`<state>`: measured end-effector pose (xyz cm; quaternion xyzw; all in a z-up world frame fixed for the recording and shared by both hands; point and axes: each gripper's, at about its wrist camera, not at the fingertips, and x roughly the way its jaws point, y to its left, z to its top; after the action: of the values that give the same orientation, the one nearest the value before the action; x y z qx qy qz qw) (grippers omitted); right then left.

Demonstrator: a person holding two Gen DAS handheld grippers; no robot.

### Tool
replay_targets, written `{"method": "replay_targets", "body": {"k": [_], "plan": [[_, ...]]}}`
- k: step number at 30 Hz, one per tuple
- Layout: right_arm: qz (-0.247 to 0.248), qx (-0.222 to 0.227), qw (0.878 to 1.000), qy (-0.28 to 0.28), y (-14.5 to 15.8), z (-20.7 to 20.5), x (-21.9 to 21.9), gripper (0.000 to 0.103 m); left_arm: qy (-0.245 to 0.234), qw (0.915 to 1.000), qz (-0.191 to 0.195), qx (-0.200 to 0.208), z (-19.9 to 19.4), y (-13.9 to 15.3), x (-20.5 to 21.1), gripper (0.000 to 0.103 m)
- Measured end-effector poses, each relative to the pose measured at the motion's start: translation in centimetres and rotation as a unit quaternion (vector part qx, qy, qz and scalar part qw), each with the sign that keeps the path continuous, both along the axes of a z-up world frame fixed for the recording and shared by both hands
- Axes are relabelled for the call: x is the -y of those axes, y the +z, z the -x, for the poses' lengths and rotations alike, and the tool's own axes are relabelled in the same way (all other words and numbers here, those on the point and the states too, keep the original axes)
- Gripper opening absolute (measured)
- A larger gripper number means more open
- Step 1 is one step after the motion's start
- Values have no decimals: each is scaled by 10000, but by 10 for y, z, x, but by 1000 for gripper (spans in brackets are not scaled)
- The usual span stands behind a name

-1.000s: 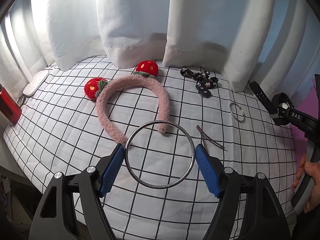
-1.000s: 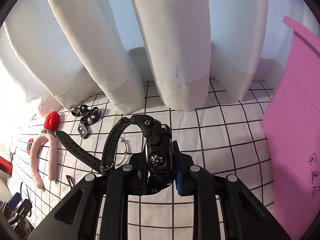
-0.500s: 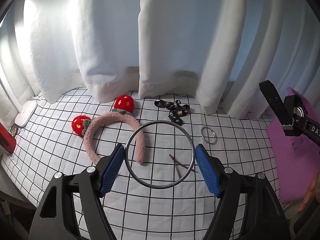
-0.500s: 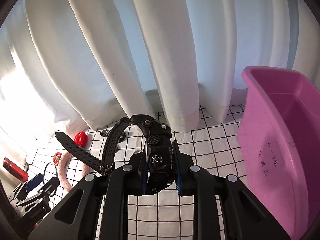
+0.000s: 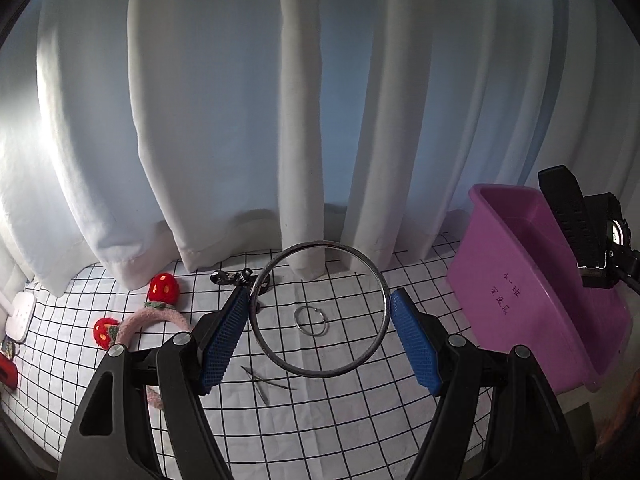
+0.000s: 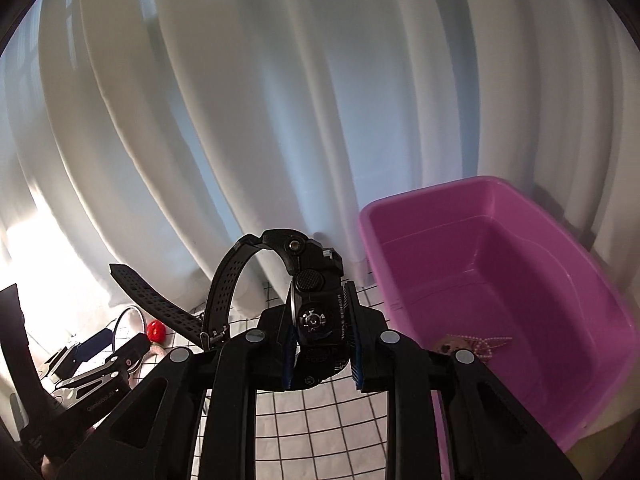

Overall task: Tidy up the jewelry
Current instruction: 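Carry the black watch and metal ring with both grippers over the pink tub, then open both grippers to drop the watch and ring into the tub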

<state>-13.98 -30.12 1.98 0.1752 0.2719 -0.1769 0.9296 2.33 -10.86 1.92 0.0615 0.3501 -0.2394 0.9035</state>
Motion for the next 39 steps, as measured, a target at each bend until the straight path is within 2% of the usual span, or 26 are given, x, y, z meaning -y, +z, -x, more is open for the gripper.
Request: {"method": "replay_targets", "body": {"k": [11,17,22,27,28,39], "plan": [[134,77,9943,-1054,10,76,72,21,-927,9953,28,296,31,29,103,71],[17,20,9889,-1484,-1,101,115,21,-1453,9888,38,344,49,37,163,71],[-127,-131,9870,-1595,-12,112,139,21,-1740,9845,18,235,58,39,212,71],[-297,-404,9871,-1518,-32,103,158,21,-1897,9815,-227,75,62,23,252,71],[-350,-458,9870,-1502,-39,89,166,21,-1920,9809,-311,62,62,18,258,71],[-703,-940,9848,-1283,-78,69,182,21,-2045,9725,-955,-580,45,-31,294,72]]}}
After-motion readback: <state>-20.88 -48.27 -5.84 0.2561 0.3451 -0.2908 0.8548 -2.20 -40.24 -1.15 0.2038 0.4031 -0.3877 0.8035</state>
